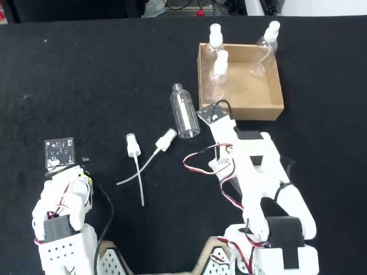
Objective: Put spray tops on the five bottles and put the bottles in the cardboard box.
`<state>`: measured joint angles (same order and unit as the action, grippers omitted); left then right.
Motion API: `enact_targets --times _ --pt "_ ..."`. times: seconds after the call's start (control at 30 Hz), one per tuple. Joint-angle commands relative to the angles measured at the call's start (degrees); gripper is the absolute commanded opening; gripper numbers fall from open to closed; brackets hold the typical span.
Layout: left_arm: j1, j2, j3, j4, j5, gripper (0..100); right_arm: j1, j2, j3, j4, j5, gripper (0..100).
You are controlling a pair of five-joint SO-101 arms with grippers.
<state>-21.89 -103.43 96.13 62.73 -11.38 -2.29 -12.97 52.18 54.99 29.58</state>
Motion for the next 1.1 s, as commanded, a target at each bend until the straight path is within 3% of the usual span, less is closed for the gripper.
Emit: enact_targets --times 0.0,0.1,0.3,0.57,0.83,1.07 --pt "-0.3 -0.2 1.3 0.3 -0.4 13 0.4 0.1 0.0 -2.5 -1.0 20.2" --pt "-0.3 -0.2 1.3 0.3 -0.4 13 0.3 -0.4 -1.5 -1.8 -2.6 15.4" --pt "-0.2 -0.2 1.3 0.3 -0.4 13 -4.1 -2.9 -6.0 5.9 -8.2 15.3" --pt "-0.2 -0.2 1.3 0.3 -0.4 13 -8.0 -15.2 -6.0 6.2 -14.2 15.2" --pt "-0.2 -0.2 1.3 0.3 -0.4 13 -10.4 -29.1 9.5 -1.9 -13.9 15.1" --pt "-0.3 -0.2 1.3 0.3 -0.4 13 -10.2 -18.2 0.8 12.0 -3.7 15.5"
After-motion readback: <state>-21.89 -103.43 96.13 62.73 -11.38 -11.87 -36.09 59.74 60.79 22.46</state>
